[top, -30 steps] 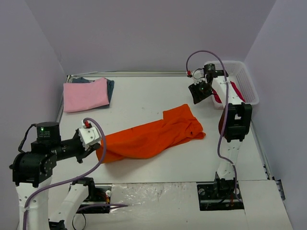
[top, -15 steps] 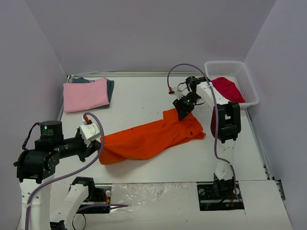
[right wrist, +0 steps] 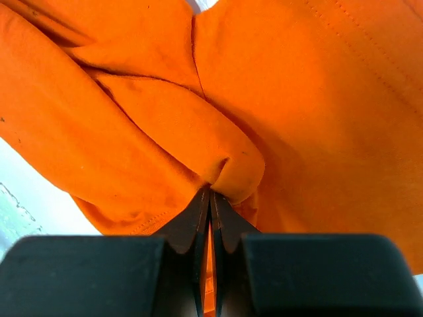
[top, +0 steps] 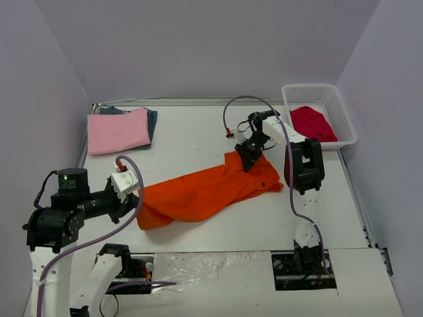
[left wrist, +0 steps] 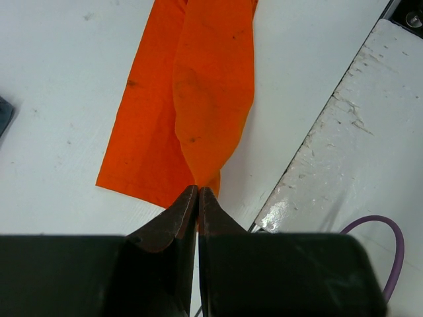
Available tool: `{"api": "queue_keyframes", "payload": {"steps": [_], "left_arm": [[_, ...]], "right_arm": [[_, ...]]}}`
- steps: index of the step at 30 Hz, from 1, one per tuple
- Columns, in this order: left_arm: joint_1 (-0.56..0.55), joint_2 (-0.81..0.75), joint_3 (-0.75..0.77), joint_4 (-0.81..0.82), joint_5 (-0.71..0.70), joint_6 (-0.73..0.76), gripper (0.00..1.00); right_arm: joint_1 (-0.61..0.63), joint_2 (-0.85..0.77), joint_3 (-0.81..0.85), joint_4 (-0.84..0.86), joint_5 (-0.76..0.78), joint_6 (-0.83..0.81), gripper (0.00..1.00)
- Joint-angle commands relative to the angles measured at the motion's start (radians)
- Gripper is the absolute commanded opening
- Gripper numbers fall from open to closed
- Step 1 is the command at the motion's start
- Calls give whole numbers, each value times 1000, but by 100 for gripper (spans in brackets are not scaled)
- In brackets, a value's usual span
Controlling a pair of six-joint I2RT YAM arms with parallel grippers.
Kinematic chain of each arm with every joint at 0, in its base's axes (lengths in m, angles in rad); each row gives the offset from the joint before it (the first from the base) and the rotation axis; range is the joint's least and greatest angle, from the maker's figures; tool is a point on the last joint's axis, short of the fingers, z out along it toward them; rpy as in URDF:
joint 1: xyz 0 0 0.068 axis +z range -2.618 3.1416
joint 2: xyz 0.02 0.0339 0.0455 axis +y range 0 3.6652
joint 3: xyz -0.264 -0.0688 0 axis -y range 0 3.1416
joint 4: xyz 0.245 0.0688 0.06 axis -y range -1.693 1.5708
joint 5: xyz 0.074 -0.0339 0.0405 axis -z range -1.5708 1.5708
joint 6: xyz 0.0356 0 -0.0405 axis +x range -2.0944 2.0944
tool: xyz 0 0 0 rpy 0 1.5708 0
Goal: Fold and stack the t-shirts
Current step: Flatten out the tshirt
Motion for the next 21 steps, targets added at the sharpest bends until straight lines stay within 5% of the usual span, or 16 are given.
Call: {"api": "queue_keyframes", "payload": {"steps": [1, 8, 14, 21], "left_arm": [[8, 5, -4, 45, 9, -21, 2], [8, 31, -17, 116, -31, -51, 2], [6, 131, -14, 249, -198, -143, 2], [6, 332, 51, 266, -221, -186, 2]], "right_arm": [[3, -24, 32, -50, 11, -1, 0], [3, -106, 128, -56, 65, 35, 0], [1, -204, 251, -52, 124, 68, 0], [3, -533, 7, 106, 158, 103, 0]]}}
